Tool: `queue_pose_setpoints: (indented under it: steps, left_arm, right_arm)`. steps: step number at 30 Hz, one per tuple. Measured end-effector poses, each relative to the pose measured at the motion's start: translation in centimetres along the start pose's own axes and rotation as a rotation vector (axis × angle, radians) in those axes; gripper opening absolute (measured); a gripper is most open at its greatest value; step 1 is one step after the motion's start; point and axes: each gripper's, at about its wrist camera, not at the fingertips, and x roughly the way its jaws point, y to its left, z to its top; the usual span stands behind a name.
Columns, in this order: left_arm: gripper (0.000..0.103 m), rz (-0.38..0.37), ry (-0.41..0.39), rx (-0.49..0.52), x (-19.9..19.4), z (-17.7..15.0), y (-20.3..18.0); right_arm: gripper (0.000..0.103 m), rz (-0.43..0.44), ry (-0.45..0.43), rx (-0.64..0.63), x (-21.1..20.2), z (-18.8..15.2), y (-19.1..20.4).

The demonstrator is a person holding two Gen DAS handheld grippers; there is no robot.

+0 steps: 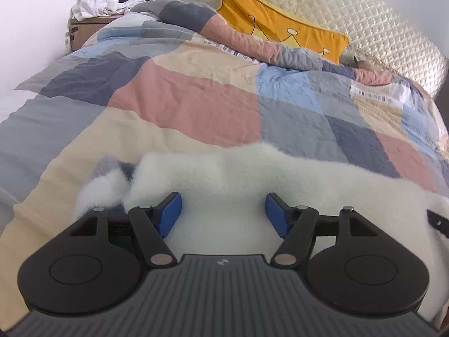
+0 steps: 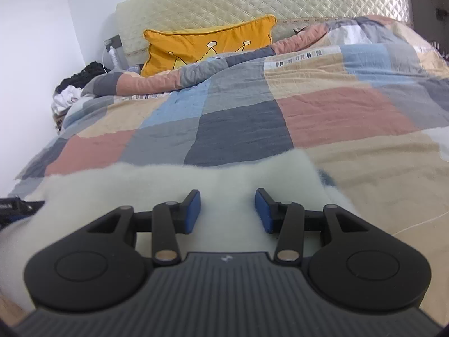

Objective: Fold large clothes

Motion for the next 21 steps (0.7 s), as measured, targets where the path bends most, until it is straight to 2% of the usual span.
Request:
queue_pose_setpoints:
  steps: [4, 9, 13, 16, 18, 19, 21]
  left_arm:
    - [0.072, -0.055, -0.021, -0.024, -3.0, -0.5, -0.7]
    - [0.072, -0.123, -0.043, -0.098, -7.6, -2.3, -1.7]
    - [0.072, -0.178, -0.016, -0.170, -9.8, -3.8, -2.3]
    - [0.076, -0.217, 0.017, -0.254, -10.8, -5.4, -2.3]
    - [0.076, -0.251, 0.041, -0.305, -11.3, -6.8, -2.0]
    - [0.076, -0.260, 0.054, -0.330, -11.4, -7.4, -1.7]
    - [0.078, -0.282, 0.076, -0.397, -11.7, -8.6, -1.0]
  right_arm:
    - [0.046, -0.004, -0.008, 0.050, -1.5, 0.4, 0.0]
    - [0.046, 0.051, -0.020, 0.166, -4.9, -0.1, -0.6]
    - [0.049, 0.048, -0.002, 0.141, -7.1, -0.7, 0.4]
    - [0.049, 0.127, 0.037, 0.284, -8.1, -1.3, -0.3]
    - [0.049, 0.253, 0.101, 0.445, -8.0, -2.2, -1.2]
    - [0.049, 0.285, 0.122, 0.496, -7.9, -2.6, -1.4]
    - [0.049, 0.298, 0.132, 0.523, -8.4, -3.4, -1.0]
